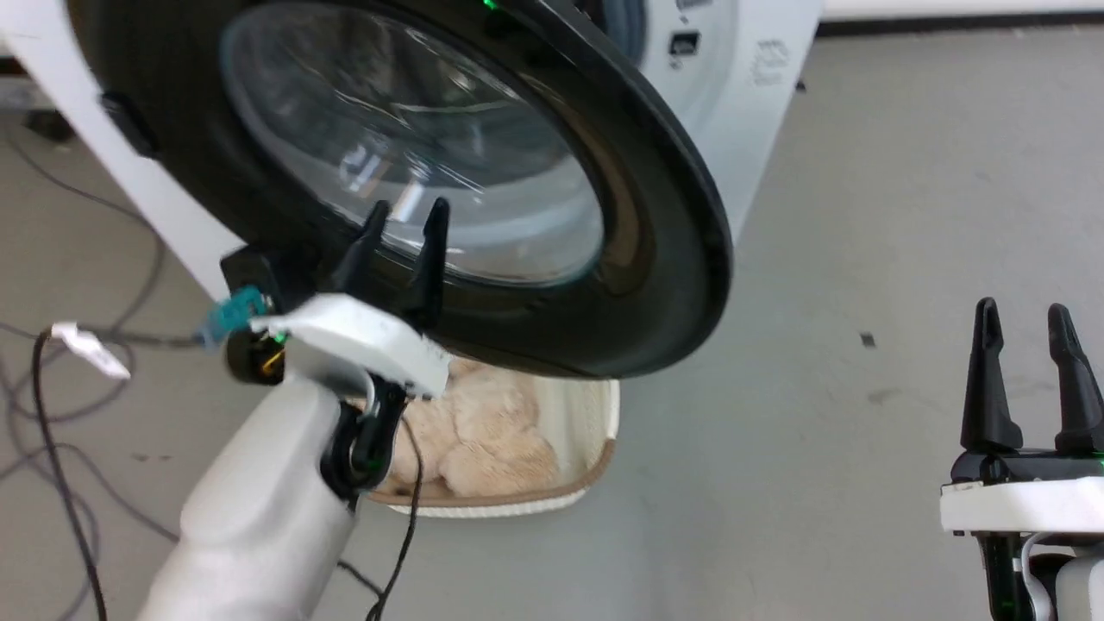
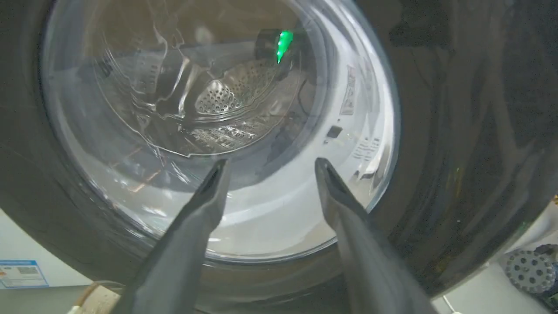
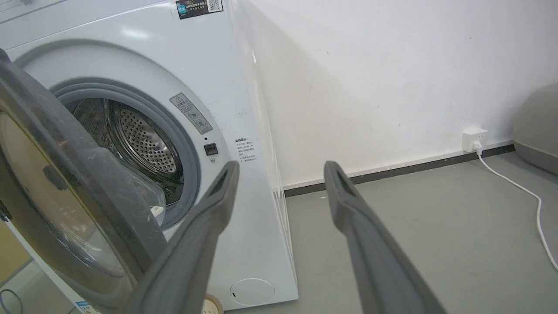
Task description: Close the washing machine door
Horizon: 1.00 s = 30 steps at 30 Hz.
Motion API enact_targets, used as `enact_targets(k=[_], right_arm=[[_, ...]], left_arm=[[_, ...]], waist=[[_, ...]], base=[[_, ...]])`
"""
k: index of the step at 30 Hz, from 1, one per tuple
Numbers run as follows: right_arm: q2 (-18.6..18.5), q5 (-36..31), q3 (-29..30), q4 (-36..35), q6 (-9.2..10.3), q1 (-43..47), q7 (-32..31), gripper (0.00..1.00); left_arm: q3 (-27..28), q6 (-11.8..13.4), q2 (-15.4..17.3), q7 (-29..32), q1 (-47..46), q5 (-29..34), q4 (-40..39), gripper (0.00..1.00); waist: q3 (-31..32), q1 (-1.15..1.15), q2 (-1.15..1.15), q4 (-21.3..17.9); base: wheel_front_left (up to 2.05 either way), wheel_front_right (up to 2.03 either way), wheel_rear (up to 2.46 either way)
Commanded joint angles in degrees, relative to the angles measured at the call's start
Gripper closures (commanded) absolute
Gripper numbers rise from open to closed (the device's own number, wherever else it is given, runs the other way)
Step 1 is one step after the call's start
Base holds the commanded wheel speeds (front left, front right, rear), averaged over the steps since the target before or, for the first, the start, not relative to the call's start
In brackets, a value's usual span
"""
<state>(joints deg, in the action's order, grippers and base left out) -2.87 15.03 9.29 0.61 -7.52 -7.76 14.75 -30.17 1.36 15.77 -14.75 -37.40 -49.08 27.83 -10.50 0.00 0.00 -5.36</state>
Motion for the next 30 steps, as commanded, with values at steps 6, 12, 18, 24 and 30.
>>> enact_targets(k=[6, 12, 18, 24, 30], right_arm=[[0.0, -3.73, 0.19, -2.77, 0.03, 0.24, 0.25, 0.0], [0.0, -6.84, -0.3, -5.64, 0.03, -2.26, 0.25, 0.0], [0.0, -9.83, -2.37, -8.71, 0.03, -6.37, 0.25, 0.59], [-2.83, -9.62, -10.01, -10.76, 0.03, -9.96, 0.25, 1.0], [-8.08, -6.21, -19.44, -11.14, 0.03, -12.39, 0.25, 1.0]], left_arm=[[9.51, 7.59, -0.58, -0.24, 9.72, 20.9, -11.29, 0.0], [16.98, 11.66, -1.82, -0.24, 17.46, 32.0, -21.74, 0.0], [20.41, 12.69, -2.4, -0.24, 23.5, 38.76, -27.14, 0.0], [22.55, 10.83, -4.14, -0.25, 27.91, 40.15, -28.42, 0.0], [25.68, 9.39, -6.19, -0.25, 30.55, 40.52, -28.57, 0.0]], waist=[[4.12, 0.0, 0.0, 3.75], [5.52, 0.0, 0.0, 5.91], [5.34, 0.0, 0.0, 7.74], [4.91, 0.0, 0.0, 8.95], [4.52, 0.0, 0.0, 9.76]], base=[[0.0, 0.0, 0.0], [0.0, 0.0, 0.0], [0.0, 0.0, 0.0], [0.0, 0.0, 0.0], [0.0, 0.0, 0.0]])
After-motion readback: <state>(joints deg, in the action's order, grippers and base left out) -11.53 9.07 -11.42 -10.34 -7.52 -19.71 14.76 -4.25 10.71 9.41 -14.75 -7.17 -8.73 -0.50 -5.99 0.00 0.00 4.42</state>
